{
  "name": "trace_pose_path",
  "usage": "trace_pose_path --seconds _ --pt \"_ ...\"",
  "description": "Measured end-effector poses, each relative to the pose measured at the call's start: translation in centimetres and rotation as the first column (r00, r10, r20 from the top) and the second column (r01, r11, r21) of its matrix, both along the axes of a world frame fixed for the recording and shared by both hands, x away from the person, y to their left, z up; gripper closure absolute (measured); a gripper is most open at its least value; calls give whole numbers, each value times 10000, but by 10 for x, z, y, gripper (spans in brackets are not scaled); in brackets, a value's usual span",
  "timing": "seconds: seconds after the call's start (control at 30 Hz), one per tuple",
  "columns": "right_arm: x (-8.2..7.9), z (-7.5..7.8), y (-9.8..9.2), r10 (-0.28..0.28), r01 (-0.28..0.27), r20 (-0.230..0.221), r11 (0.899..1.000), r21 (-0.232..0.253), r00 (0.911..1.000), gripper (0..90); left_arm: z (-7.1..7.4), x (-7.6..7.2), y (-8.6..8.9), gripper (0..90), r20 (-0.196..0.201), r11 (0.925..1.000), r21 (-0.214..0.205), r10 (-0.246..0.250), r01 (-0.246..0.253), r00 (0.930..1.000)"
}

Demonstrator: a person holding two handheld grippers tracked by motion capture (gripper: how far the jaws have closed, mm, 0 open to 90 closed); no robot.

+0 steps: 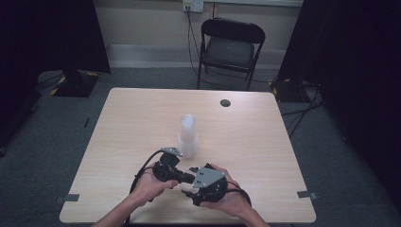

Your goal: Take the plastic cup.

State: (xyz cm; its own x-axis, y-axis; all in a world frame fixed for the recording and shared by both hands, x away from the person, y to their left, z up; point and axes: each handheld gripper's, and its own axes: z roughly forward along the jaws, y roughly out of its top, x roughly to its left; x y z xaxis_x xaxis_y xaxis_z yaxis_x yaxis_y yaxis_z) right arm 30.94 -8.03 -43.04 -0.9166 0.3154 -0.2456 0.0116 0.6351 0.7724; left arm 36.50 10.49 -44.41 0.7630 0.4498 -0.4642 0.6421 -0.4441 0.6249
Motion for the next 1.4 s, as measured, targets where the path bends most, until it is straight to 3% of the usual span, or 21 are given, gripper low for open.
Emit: trace_pose_path --seconds 0.07,0.13,0.87,1.0,1.07,1.27,1.3,1.37,1.4 --pt "0 0 0 -24 24 16 10000 15 10000 290 1 -1 0 850 84 9998 142 170 -171 9998" --pt "1 1 -1 -50 50 19 9999 91 10000 293 1 -1 0 847 76 9999 -144 86 -85 9999" --pt "9 3 -11 -719 720 -33 9969 329 9974 305 8 -1 7 686 244 9947 -857 594 -571 9979" --pt "13 3 -13 -880 882 -76 9953 389 9961 305 11 -2 11 631 513 9908 -1128 803 -741 9955" --pt "15 2 -14 -925 929 -117 9948 412 9956 305 14 -3 14 605 836 9869 -1191 1190 -1087 9894" --pt "17 2 -16 -1098 1107 -200 9925 520 9938 305 16 -3 18 549 1172 9833 -1309 1418 -1263 9829" --pt "18 3 -18 -1179 1192 -242 9911 585 9927 305 18 -4 19 530 1493 9833 -1246 1511 -1330 9772" --pt "19 3 -19 -1294 1308 -261 9895 617 9913 306 19 -4 20 496 1598 9821 -1251 1600 -1408 9741" --pt "19 3 -20 -1330 1347 -294 9887 659 9907 306 21 -5 22 491 1730 9792 -1336 1750 -1530 9693"
